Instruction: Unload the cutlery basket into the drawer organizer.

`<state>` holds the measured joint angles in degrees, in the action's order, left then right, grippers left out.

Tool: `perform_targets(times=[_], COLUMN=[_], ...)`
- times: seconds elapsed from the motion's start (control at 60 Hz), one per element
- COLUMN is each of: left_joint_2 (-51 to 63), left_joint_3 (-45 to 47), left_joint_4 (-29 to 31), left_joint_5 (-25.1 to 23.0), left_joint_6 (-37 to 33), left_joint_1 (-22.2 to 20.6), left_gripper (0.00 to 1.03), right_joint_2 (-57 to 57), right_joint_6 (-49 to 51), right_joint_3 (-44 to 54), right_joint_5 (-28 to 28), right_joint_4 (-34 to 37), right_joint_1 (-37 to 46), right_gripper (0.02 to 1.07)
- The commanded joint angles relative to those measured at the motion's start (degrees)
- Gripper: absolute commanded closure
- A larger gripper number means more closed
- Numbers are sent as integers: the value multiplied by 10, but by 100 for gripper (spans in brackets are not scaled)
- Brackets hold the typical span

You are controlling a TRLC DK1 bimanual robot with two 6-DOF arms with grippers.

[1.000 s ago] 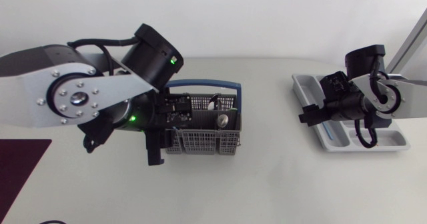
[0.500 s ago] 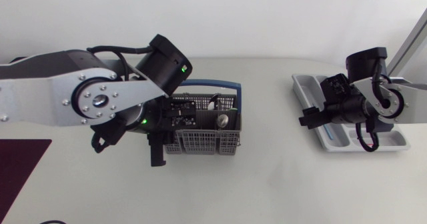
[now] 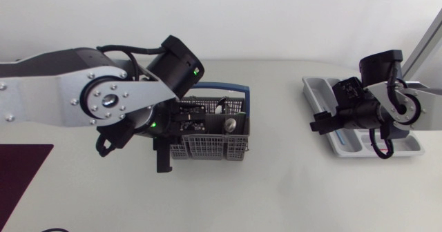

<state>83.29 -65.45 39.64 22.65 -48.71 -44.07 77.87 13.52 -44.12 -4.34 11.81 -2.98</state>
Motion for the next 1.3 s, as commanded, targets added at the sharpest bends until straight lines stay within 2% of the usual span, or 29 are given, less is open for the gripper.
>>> perform_targets(times=[0.0,0.317,0.567,0.717,0.833,0.95,1.15,1.283], left_joint_2=[-20,-73,-100,-112,-113,-110,-77,-43], left_joint_3=[-35,-104,-202,-232,-255,-264,-242,-225], left_joint_4=[12,108,243,282,298,292,250,235], left_joint_5=[9,20,20,13,-29,-95,-309,-401], left_joint_6=[-17,-9,39,66,86,114,151,162], left_joint_1=[-3,-31,-94,-123,-122,-105,-12,14], left_gripper=[100,100,100,100,100,100,100,100], right_joint_2=[-11,-32,-54,-101,-173,-259,-329,-347], right_joint_6=[2,-2,-9,-10,-9,0,10,9], right_joint_3=[18,18,13,24,38,57,83,89], right_joint_5=[-2,-8,-8,4,64,110,163,180], right_joint_4=[7,22,44,58,68,78,98,102], right_joint_1=[-9,-39,-67,-103,-129,-169,-229,-266], right_gripper=[31,31,31,31,31,31,31,32])
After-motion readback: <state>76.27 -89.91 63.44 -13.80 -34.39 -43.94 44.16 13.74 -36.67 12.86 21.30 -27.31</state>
